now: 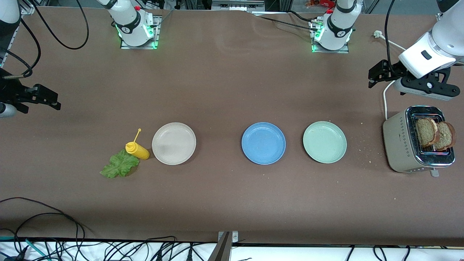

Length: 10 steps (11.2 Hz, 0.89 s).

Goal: Make sandwich in blue plate with both arms

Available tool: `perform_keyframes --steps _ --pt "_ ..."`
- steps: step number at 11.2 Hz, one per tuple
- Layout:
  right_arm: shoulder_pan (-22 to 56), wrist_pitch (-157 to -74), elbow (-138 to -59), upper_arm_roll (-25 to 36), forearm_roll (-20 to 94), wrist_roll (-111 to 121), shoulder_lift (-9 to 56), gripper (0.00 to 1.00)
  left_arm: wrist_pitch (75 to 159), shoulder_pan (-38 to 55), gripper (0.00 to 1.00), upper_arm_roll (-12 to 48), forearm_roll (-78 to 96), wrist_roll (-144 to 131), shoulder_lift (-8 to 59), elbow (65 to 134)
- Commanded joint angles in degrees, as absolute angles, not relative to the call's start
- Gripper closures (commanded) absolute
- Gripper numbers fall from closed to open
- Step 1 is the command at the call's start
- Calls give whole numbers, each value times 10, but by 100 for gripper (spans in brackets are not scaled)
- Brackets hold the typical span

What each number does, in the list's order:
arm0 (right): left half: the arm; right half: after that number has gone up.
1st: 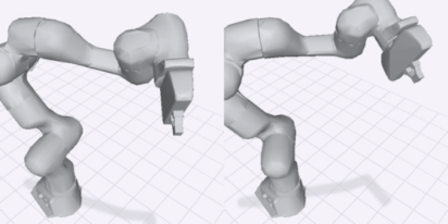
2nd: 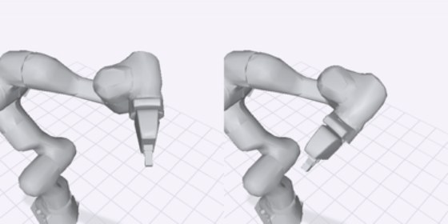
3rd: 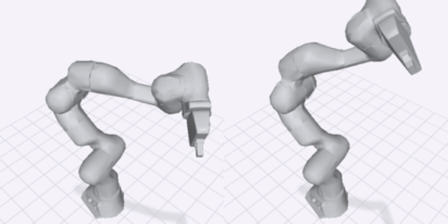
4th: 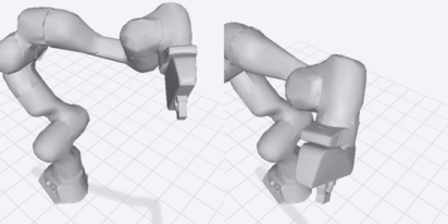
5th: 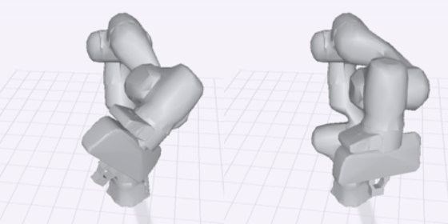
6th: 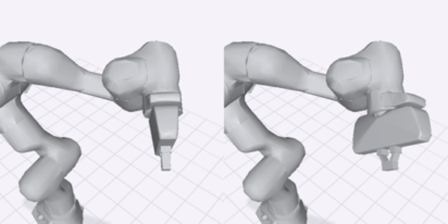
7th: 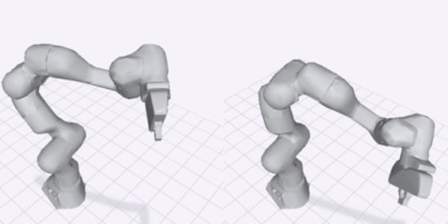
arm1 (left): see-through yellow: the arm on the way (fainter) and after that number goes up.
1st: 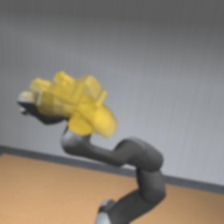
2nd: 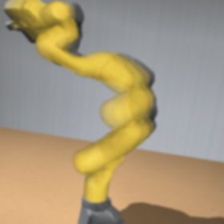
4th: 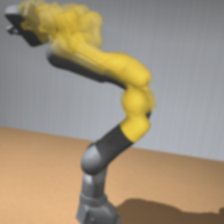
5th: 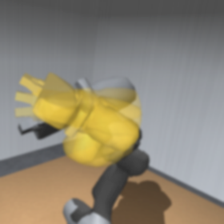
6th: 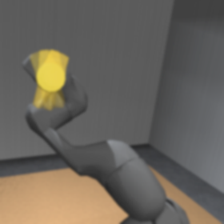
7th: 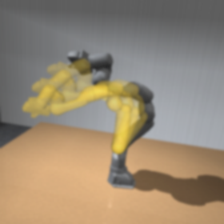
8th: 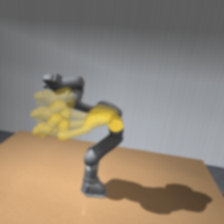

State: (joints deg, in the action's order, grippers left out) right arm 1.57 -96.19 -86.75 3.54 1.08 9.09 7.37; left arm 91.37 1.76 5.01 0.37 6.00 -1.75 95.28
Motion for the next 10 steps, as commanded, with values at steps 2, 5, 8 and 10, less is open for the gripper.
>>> perform_keyframes --steps 2,5,8,10 --pt "12 -960 -853 31 16 91 77 0 907 18 0 49 10 63 -11 943" --pt "11 -961 -851 32 16 97 78 0 907 18 0 49 10 64 -11 943" --pt "12 -960 -851 31 16 91 77 0 907 20 0 50 9 65 -11 943" --pt "11 -960 -851 33 16 98 78 0 907 24 0 50 9 64 -10 943"
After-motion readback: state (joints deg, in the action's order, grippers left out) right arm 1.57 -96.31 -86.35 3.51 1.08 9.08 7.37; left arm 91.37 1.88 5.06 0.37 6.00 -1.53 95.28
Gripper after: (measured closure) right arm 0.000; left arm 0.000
